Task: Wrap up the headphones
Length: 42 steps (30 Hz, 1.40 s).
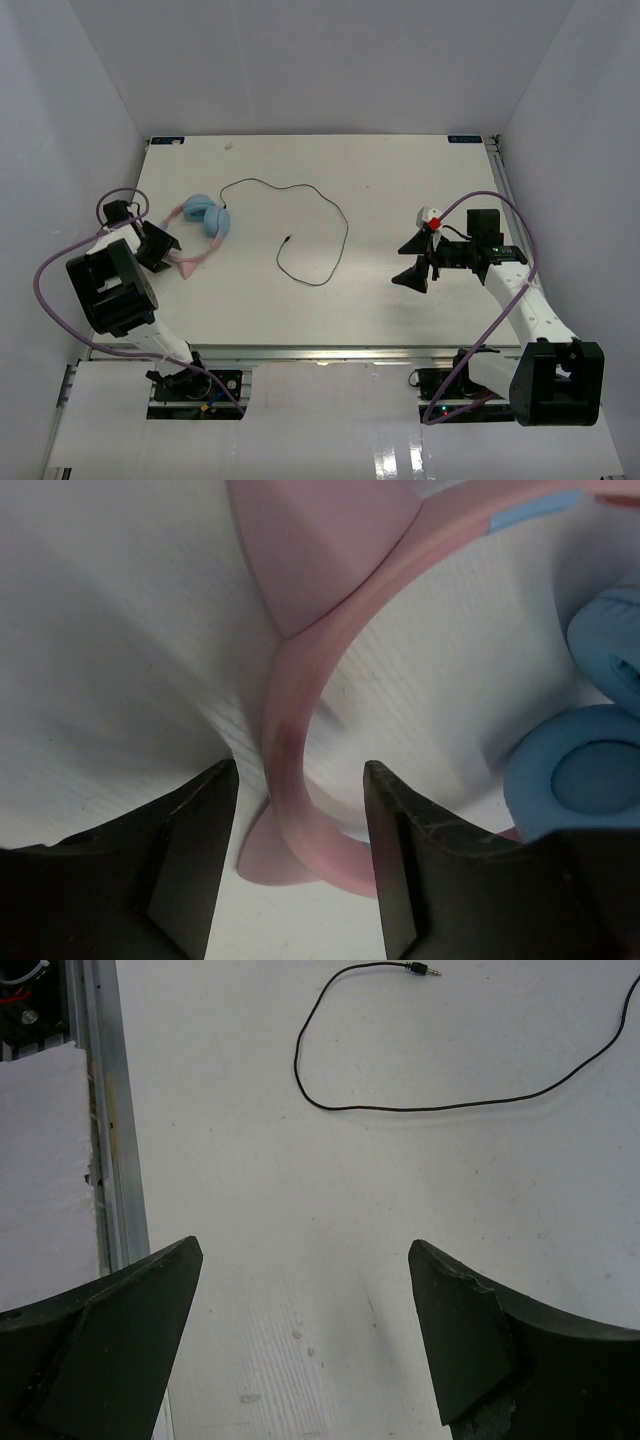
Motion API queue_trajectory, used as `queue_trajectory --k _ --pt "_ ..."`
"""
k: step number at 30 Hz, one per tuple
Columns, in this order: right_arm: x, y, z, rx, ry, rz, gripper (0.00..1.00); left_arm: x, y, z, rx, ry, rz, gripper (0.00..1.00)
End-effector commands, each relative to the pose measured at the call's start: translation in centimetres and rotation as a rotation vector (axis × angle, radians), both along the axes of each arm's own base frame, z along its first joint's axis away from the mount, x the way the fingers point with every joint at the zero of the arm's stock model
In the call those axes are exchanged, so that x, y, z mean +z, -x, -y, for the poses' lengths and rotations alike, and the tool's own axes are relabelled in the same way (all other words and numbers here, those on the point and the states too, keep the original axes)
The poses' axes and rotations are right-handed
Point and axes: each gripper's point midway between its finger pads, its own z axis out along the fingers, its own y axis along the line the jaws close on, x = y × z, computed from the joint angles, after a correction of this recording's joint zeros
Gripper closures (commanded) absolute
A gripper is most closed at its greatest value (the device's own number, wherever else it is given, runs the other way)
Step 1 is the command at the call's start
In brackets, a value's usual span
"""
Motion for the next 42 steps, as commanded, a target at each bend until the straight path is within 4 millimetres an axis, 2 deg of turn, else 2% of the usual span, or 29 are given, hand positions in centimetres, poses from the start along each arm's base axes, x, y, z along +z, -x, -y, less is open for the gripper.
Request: queue_trajectory --k 1,2,4,6,9,11,12,14,16,17,18,20,23,25,28,30,31,34,37,40,42 --pt "0.9 0.1 -0.1 0.023 0.005 0.053 0.10 -1.4 -0.2 -1.7 -0.001 -0.064 -0.072 0.42" --pt "0.9 0.1 -0.1 0.023 0.006 0.055 0.10 -1.7 -0.4 -1.9 -0.011 -0.078 -0.093 0.47" --pt "0.8 0.2 -0.1 0.024 0.006 0.050 0.10 -2.2 -0.2 -3.1 -0.021 -0.153 -0.142 0.49" --pt "0.8 0.2 -0.1 0.025 0.007 0.048 0.10 -2.2 -0.1 -4.3 -0.028 -0.239 -0.182 0.60" --pt "0.7 0.1 0.0 0.021 0.011 0.049 0.10 -2.8 -0.3 -3.4 -0.084 -0.238 -0.195 0.83" --pt "0.6 0.0 0.1 0.015 0.017 0.046 0.10 -2.6 -0.9 -2.1 -0.134 -0.234 -0.180 0.98" --pt "0.6 0.0 0.1 0.013 0.019 0.046 0.10 -2.1 -1.3 -1.7 -0.156 -0.231 -0.157 1.00" --pt "0.4 -0.1 0.3 0.006 0.021 0.043 0.10 -0.6 -2.6 0.5 -0.231 -0.207 -0.092 1.00" --pt "0.2 -0.1 0.4 0.005 0.028 0.049 0.10 2.4 -4.6 3.1 -0.335 -0.190 0.024 1.00" --pt "0.0 0.1 0.5 0.012 0.033 0.051 0.10 4.2 -5.6 5.4 -0.406 -0.168 0.097 1.00" --pt "-0.2 0.6 0.5 0.028 0.035 0.049 0.10 6.8 -6.5 8.0 -0.480 -0.146 0.194 1.00" --pt "-0.5 1.2 0.5 0.086 0.053 0.129 0.10 10.8 -7.5 11.3 -0.578 -0.139 0.321 1.00" --pt "-0.1 1.2 0.5 0.094 0.056 0.195 0.10 16.2 -7.1 17.7 -0.737 -0.106 0.476 1.00" --pt "0.8 0.6 0.6 0.072 0.065 0.243 0.10 18.0 -6.1 21.3 -0.818 -0.075 0.523 1.00" --pt "3.3 -2.1 1.1 -0.041 0.078 0.346 0.10 20.2 -4.2 25.4 -0.914 -0.019 0.581 1.00" --pt "5.3 -3.1 1.1 -0.077 0.064 0.415 0.10 22.0 -2.9 27.3 -0.951 0.009 0.627 1.00" --pt "7.1 -3.8 1.0 -0.083 0.046 0.471 0.10 22.7 -2.4 28.1 -0.975 0.025 0.645 1.00" --pt "10.4 -5.7 0.6 -0.177 -0.058 0.398 0.10 25.1 -0.4 31.1 -1.042 0.075 0.703 1.00" --pt "12.7 -6.3 0.0 -0.151 -0.111 0.429 0.10 27.4 1.3 32.4 -1.067 0.107 0.754 1.00" --pt "13.8 -5.9 -0.8 -0.062 -0.141 0.454 0.10 28.9 2.8 33.4 -1.088 0.139 0.788 1.00" --pt "13.7 -6.0 -1.5 -0.034 -0.148 0.463 0.10 29.6 3.6 33.6 -1.094 0.155 0.803 1.00"
